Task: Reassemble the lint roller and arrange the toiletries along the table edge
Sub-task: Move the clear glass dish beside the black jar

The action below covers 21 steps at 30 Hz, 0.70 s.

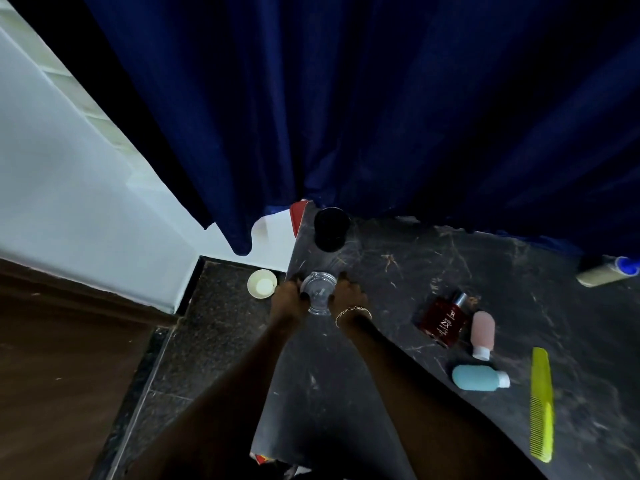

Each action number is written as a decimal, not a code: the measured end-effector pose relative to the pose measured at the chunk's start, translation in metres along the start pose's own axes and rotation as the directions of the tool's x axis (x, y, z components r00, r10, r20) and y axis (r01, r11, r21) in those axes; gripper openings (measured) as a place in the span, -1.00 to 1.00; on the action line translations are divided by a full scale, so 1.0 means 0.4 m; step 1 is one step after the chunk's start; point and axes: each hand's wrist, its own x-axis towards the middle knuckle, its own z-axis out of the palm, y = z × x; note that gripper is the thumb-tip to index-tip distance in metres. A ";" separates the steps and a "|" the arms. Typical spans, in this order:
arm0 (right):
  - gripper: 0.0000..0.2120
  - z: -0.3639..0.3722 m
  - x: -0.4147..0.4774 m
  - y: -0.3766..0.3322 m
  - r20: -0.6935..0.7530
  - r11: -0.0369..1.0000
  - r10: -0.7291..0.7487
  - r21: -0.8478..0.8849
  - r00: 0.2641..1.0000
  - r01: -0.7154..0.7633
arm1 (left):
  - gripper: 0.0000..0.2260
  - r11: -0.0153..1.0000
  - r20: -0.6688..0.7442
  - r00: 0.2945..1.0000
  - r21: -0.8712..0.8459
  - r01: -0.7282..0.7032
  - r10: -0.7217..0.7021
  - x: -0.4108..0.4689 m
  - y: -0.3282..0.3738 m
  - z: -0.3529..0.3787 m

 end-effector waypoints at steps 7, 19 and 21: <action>-0.45 0.011 0.038 -0.009 0.011 1.000 0.023 0.011 1.000 -0.023 | -0.65 1.000 0.031 0.999 0.010 0.022 -0.022 0.046 -0.010 0.002; -0.65 0.021 0.062 -0.019 -0.021 0.999 0.036 0.020 0.999 -0.035 | -0.67 0.997 0.057 0.996 0.023 0.069 -0.070 0.074 -0.018 0.007; -0.65 0.020 0.061 -0.022 -0.008 0.999 0.044 0.019 0.999 -0.044 | -0.67 0.997 0.058 0.995 0.027 0.078 -0.080 0.075 -0.016 0.007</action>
